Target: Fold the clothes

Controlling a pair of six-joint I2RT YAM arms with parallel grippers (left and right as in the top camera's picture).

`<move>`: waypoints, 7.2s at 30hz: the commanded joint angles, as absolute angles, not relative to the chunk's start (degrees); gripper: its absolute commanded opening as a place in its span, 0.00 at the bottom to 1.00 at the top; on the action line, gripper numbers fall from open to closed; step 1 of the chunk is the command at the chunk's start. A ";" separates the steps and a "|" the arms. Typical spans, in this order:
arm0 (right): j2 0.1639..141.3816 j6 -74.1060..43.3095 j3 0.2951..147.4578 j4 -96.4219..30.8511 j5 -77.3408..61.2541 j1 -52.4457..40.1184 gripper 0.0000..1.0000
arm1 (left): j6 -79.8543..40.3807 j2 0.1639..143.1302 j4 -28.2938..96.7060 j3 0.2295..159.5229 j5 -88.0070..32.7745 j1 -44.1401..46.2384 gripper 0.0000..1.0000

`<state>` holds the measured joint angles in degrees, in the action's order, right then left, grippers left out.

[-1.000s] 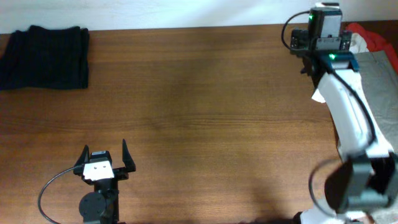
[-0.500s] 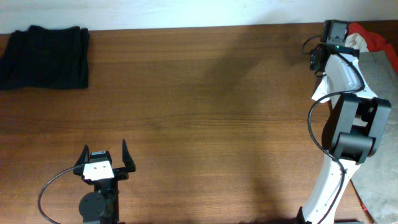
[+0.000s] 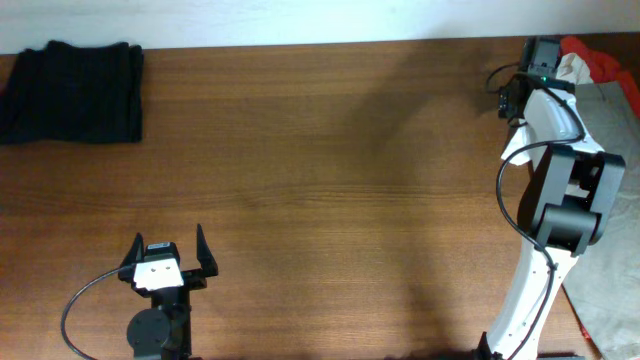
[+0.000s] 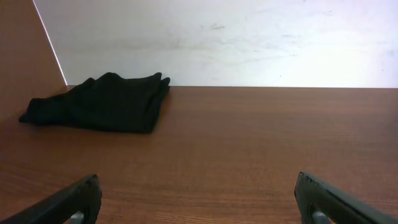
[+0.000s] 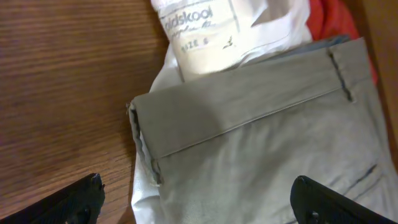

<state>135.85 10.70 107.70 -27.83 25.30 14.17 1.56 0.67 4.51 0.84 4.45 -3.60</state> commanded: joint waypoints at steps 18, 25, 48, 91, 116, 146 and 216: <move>139.09 10.17 108.62 -27.14 23.75 16.60 0.90 | 2.46 0.30 4.51 0.51 3.84 -3.38 0.99; 139.09 10.00 108.64 -27.16 23.68 16.62 0.78 | 2.46 0.32 4.51 0.51 3.84 -3.38 0.99; 139.17 8.80 112.92 -30.89 19.05 17.19 0.72 | 2.46 0.32 4.51 0.51 3.84 -3.38 0.99; 139.44 8.51 113.60 -33.01 15.62 18.81 0.25 | 2.46 0.34 4.51 0.51 3.84 -3.38 0.99; 138.56 6.57 115.44 -33.56 15.00 18.83 0.36 | 2.46 0.36 4.51 0.51 3.84 -3.38 0.99; 135.52 2.63 116.25 -34.04 14.55 18.83 0.14 | 2.46 0.36 4.51 0.51 3.84 -3.38 0.99; 141.78 8.58 117.75 -37.04 9.80 19.62 0.40 | 2.46 0.36 4.51 0.51 3.84 -3.38 0.99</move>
<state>140.57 8.58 116.60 -37.28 6.59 19.73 1.56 0.67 4.51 0.84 4.45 -3.60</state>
